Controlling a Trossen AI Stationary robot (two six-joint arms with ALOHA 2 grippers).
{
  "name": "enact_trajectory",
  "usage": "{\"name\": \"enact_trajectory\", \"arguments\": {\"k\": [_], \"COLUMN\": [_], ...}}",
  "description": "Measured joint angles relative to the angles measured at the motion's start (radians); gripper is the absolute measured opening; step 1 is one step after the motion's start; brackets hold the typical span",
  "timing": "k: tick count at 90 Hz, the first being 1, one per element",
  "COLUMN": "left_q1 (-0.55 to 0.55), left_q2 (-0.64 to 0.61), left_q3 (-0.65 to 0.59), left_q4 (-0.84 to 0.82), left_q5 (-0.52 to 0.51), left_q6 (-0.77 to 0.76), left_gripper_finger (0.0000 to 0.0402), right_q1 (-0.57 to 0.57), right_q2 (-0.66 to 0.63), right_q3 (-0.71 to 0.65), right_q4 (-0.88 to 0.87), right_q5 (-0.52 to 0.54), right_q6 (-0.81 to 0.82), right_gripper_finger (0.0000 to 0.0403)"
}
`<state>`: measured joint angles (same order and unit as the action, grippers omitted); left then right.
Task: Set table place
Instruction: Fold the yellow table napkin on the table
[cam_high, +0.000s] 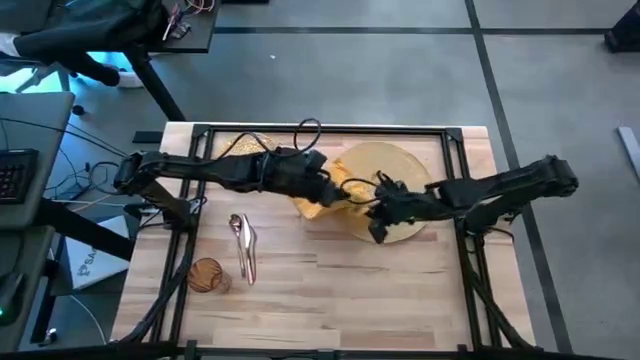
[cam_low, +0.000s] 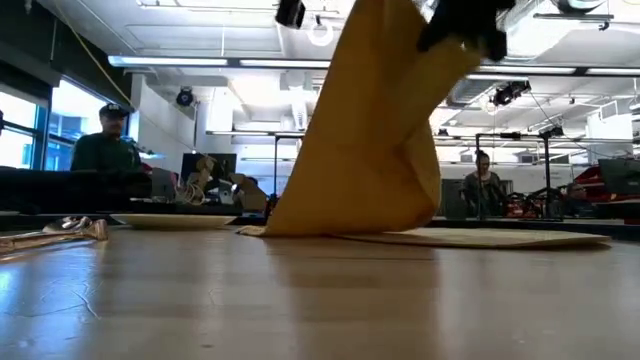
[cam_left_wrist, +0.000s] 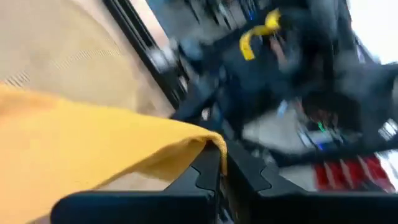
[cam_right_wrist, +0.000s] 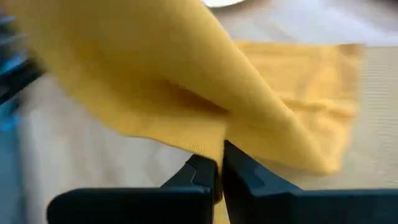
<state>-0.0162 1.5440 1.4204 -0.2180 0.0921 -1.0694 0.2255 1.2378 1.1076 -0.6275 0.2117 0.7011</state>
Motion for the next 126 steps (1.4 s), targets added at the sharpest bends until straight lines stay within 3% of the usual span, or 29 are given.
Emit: {"name": "enact_trajectory", "arguments": {"k": [15, 22, 38, 65, 78, 91, 102, 112, 126], "left_q1": [0.000, 0.005, 0.102, 0.407, 0.487, 0.467, 0.385, 0.261, 0.075], "left_q2": [-0.050, -0.072, -0.102, -0.100, -0.101, -0.101, -0.104, -0.099, -0.093], "left_q3": [0.000, 0.000, 0.001, 0.018, 0.120, 0.199, 0.200, 0.144, -0.041], "left_q4": [0.001, -0.018, -0.097, 0.010, 0.030, 0.011, -0.113, -0.312, -0.378], "left_q5": [0.126, 0.135, 0.052, 0.029, 0.105, 0.164, 0.167, 0.091, 0.021], "left_q6": [-0.064, -0.063, 0.033, 0.286, 0.372, 0.411, 0.435, 0.454, 0.339], "left_gripper_finger": [0.0000, 0.0000, 0.0000, 0.0000, 0.0000, 0.0000, 0.0000, 0.0000, 0.0000], "right_q1": [-0.019, -0.038, -0.169, -0.461, -0.492, -0.455, -0.402, -0.320, -0.173], "right_q2": [-0.003, 0.020, 0.099, 0.233, 0.241, 0.241, 0.238, 0.238, 0.218], "right_q3": [0.173, 0.270, 0.465, 0.661, 0.812, 0.912, 0.888, 0.739, 0.427], "right_q4": [-0.111, -0.194, -0.411, -0.415, -0.421, -0.479, -0.582, -0.623, -0.403], "right_q5": [-0.207, -0.228, -0.015, 0.338, 0.345, 0.286, 0.183, 0.119, -0.001], "right_q6": [-0.120, -0.178, -0.327, -0.614, -0.694, -0.715, -0.630, -0.523, -0.385], "right_gripper_finger": [0.0000, 0.0000, 0.0000, 0.0000, 0.0000, 0.0000, 0.0000, 0.0000, 0.0000]}}
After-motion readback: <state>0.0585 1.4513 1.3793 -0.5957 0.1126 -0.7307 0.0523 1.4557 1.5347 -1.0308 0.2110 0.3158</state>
